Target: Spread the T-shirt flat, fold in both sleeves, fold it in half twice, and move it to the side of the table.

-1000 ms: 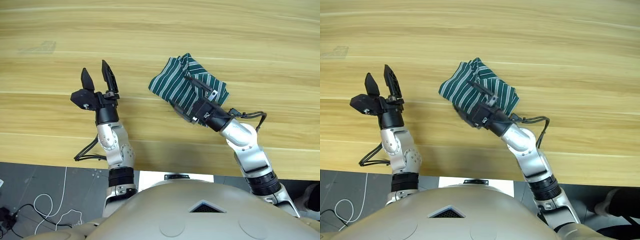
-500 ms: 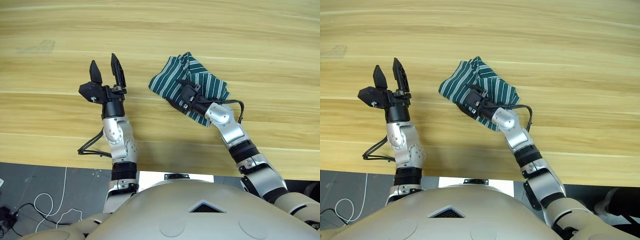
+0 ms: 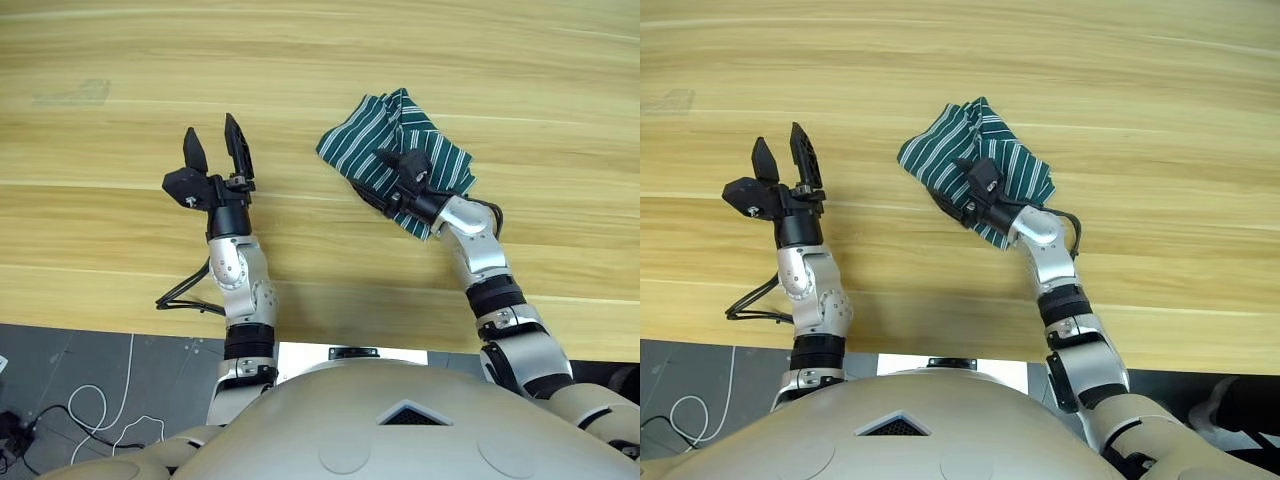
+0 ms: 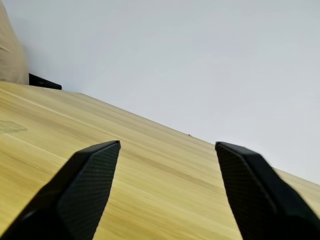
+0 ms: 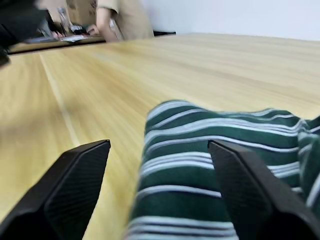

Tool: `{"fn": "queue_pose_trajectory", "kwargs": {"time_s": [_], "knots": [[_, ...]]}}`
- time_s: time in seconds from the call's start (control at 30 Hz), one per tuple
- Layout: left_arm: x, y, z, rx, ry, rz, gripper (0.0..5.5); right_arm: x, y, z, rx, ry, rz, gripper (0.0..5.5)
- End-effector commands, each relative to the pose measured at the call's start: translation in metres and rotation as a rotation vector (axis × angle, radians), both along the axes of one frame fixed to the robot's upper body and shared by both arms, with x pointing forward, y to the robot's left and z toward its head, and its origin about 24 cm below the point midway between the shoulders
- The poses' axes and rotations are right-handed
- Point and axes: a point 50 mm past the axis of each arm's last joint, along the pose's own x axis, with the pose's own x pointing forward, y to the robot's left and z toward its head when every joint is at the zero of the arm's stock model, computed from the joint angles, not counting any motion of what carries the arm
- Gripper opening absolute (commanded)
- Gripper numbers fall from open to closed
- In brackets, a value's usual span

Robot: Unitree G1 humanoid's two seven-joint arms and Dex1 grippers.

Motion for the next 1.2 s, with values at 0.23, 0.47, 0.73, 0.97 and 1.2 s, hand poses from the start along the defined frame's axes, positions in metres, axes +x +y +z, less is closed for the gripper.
{"fn": "queue_pose_trajectory", "kwargs": {"time_s": [0.23, 0.47, 0.73, 0.97, 1.2], "knots": [[0.0, -0.007, 0.0, -0.042, -0.007, 0.008, 3.53, 0.012, 0.004, 0.021, 0.026, 0.029, -0.028, 3.63], [0.0, -0.006, 0.004, -0.048, -0.019, 0.02, 3.53, 0.043, -0.015, 0.001, -0.078, 0.138, -0.234, 3.63], [-0.006, 0.001, -0.002, -0.06, -0.009, 0.055, 3.53, 0.062, -0.033, 0.004, 0.013, 0.181, -0.375, 3.63], [-0.014, 0.006, -0.005, -0.067, -0.006, 0.09, 3.53, 0.063, -0.047, -0.005, 0.032, 0.231, -0.462, 3.63], [-0.021, 0.016, -0.002, -0.054, -0.012, 0.113, 3.53, 0.062, -0.087, -0.026, -0.15, 0.272, -0.843, 3.63]]}}
